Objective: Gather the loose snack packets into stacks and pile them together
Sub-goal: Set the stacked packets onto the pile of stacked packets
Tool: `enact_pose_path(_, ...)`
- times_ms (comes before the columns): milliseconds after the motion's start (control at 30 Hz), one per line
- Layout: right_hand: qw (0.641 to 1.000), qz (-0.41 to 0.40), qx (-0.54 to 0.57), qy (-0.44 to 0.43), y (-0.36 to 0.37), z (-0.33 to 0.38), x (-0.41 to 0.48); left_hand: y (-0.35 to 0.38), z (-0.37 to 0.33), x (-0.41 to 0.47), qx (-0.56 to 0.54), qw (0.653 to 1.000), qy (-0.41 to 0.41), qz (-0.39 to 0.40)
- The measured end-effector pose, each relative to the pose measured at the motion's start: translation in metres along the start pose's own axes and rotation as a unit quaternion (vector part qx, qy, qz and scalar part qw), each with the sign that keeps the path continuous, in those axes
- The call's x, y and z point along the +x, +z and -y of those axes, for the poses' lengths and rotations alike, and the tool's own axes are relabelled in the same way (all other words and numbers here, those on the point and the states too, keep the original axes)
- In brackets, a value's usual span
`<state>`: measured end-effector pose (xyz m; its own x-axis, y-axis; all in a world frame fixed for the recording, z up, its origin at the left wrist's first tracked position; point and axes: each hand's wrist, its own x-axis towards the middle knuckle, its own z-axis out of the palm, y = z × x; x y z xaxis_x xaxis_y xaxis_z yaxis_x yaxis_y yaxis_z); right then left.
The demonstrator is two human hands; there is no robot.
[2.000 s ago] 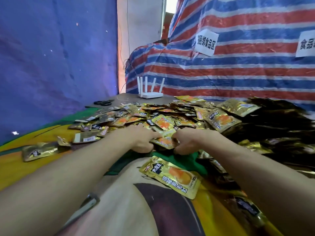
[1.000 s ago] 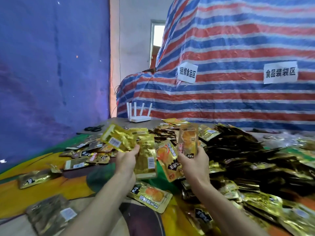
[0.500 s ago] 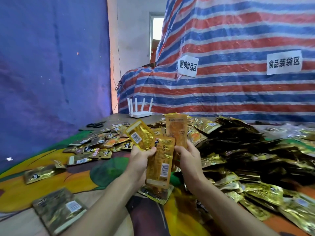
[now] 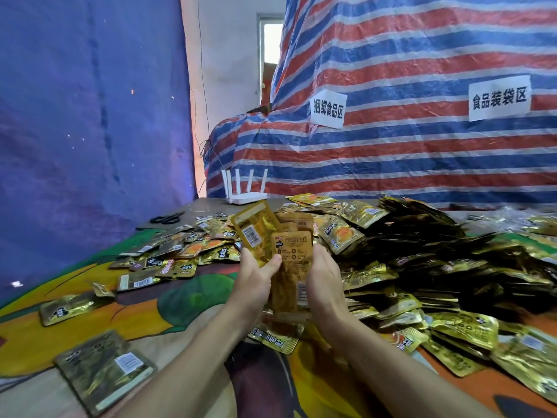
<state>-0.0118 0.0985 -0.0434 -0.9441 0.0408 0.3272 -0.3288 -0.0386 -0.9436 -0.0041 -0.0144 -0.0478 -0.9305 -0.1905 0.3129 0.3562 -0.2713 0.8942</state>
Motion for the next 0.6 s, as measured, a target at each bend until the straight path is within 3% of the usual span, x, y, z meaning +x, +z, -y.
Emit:
enact_pose_path(133,0.997,-0.009,0.065,0.042,0.009,0.003,-0.002,0.002,0.001,-0.001,-0.053,0.997,-0.025,0.055)
enact_pose_path(267,0.999,0.002,0.031,0.027,0.013,0.000,-0.008,-0.001,0.004,-0.003,0.041,0.992,-0.052,0.106)
enact_pose_path(600,0.998,-0.027,0.025,-0.058,0.013,0.009,-0.013,-0.015,0.007,-0.009,0.137,0.979,0.031,0.151)
